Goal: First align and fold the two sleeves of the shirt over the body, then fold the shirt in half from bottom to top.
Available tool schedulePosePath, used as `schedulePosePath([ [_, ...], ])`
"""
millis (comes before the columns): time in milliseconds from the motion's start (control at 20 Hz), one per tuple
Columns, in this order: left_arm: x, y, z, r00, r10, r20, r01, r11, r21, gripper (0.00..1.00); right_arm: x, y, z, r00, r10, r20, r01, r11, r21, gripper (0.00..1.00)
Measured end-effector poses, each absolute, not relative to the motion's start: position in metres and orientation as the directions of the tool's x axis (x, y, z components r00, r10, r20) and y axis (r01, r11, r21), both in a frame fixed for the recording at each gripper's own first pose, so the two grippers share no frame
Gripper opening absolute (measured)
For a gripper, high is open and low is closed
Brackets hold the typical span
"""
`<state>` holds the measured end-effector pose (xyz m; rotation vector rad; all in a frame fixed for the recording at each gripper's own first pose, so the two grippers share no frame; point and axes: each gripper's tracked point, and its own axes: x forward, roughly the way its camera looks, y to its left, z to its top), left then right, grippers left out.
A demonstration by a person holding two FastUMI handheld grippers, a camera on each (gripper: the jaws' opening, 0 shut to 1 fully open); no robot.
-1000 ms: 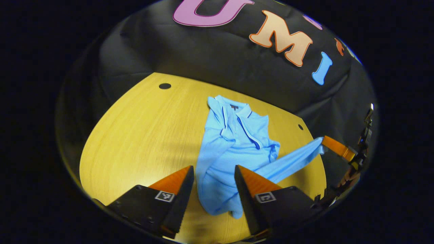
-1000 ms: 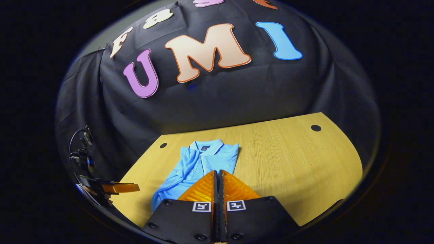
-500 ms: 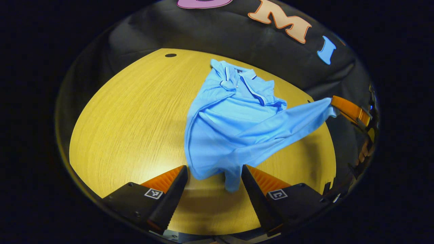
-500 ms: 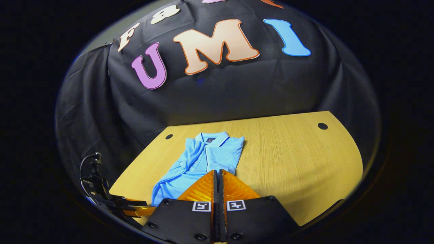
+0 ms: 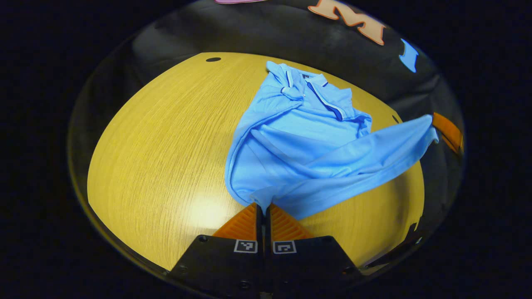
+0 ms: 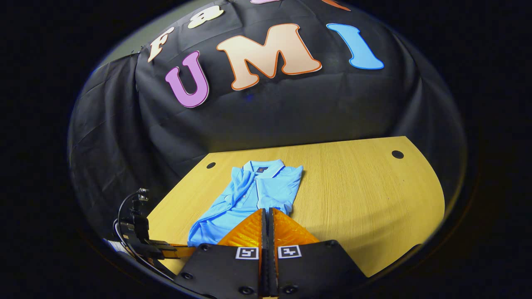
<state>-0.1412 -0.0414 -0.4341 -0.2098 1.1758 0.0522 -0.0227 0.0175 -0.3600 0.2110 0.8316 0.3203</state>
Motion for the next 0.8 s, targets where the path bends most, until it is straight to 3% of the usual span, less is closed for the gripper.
schedulePosePath([
  [150,-0.100,-0.031,-0.401,0.484,-0.094,-0.870,-0.074,0.986,-0.147,0.00,-0.015,0.017,-0.357,0.648,0.342,-0.680,-0.186,0.938,0.294,0.02],
  [400,-0.015,-0.015,-0.361,0.557,-0.136,-0.819,-0.014,0.985,-0.173,0.00,0.010,0.013,-0.366,0.686,0.281,-0.672,-0.116,0.953,0.280,0.02],
  [800,0.107,0.001,-0.375,0.586,-0.176,-0.791,0.104,0.984,-0.142,0.00,0.089,0.019,-0.407,0.728,0.184,-0.661,-0.032,0.971,0.235,0.02],
])
